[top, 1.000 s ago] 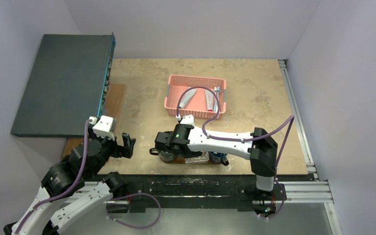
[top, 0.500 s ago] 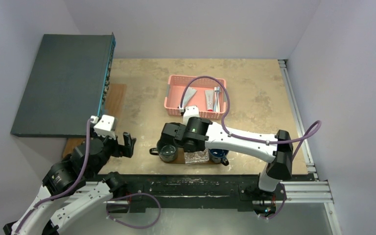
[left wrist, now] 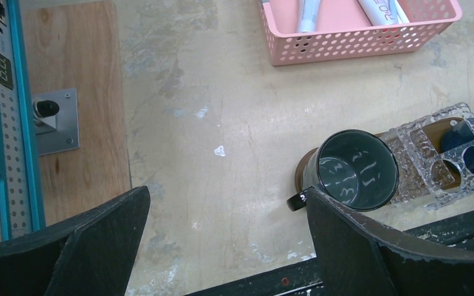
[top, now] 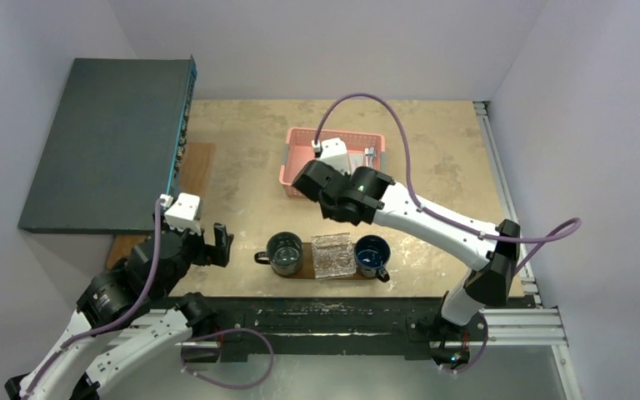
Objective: Prepare toiletry sets of a toothbrush and toothpaste on the tray
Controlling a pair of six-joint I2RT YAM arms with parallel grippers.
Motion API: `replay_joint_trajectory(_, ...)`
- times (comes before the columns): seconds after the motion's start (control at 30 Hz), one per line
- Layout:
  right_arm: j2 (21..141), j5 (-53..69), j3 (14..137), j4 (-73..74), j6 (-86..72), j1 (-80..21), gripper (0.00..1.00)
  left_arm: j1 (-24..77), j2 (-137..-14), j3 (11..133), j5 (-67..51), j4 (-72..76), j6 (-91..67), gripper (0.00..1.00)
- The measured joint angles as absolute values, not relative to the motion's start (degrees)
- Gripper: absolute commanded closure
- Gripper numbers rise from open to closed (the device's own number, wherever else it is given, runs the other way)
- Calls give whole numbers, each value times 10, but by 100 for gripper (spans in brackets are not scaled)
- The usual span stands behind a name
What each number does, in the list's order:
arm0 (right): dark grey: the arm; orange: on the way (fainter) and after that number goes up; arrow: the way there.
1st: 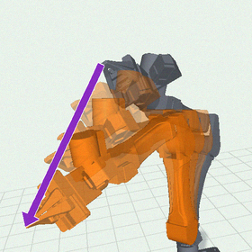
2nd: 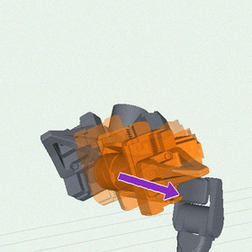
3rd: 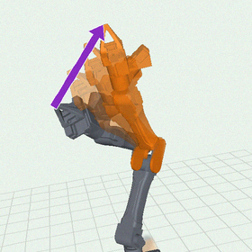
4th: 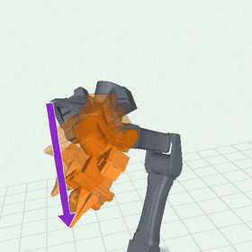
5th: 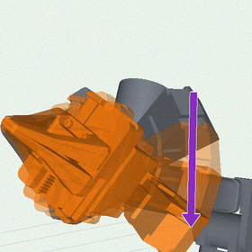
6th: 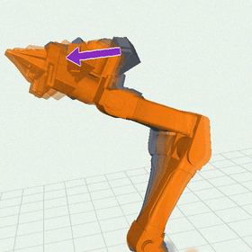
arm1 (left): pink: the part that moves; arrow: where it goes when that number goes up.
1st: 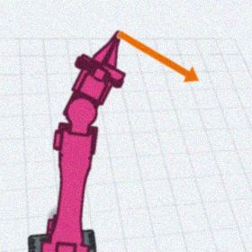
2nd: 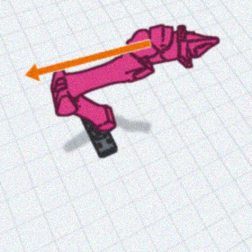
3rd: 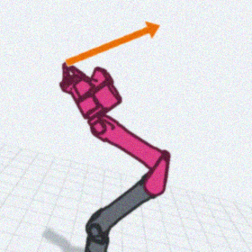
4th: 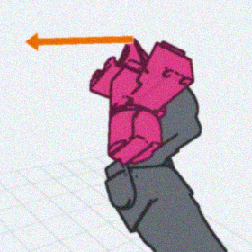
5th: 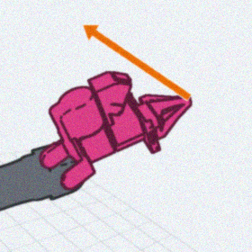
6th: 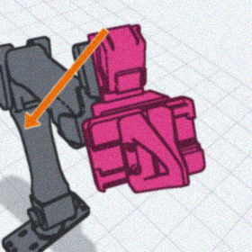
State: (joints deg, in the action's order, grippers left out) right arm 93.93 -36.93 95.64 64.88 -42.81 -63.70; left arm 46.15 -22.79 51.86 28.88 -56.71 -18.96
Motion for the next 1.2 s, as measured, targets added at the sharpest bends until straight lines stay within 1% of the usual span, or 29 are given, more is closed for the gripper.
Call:
replay_joint_trajectory(0.17, 920, -360, 949, 576, -346, -564, 64, 462, -237, 519, 286, -566, -189, 2)
replay_joint_trajectory(0.37, 921, -315, 942, 512, -274, -484, 63, 462, -256, 518, 278, -562, -188, 2)
replay_joint_trajectory(0.5, 943, -289, 953, 491, -240, -443, 61, 462, -267, 518, 276, -561, -185, 2)
replay_joint_trajectory(0.6, 984, -275, 983, 484, -219, -421, 61, 462, -279, 516, 270, -554, -184, 2)
replay_joint_trajectory(0.7, 1027, -250, 1009, 474, -209, -400, 57, 462, -291, 516, 261, -551, -184, 2)
replay_joint_trajectory(0.9, 1101, -203, 1049, 456, -203, -371, 46, 462, -320, 516, 233, -551, -185, 2)
replay_joint_trajectory(0.97, 1131, -187, 1073, 453, -204, -366, 45, 462, -323, 516, 227, -551, -185, 2)
replay_joint_trajectory(1.07, 1172, -163, 1109, 447, -213, -364, 39, 462, -324, 516, 214, -550, -184, 2)
replay_joint_trajectory(1.2, 1216, -135, 1143, 427, -239, -363, 37, 462, -326, 516, 194, -552, -182, 2)
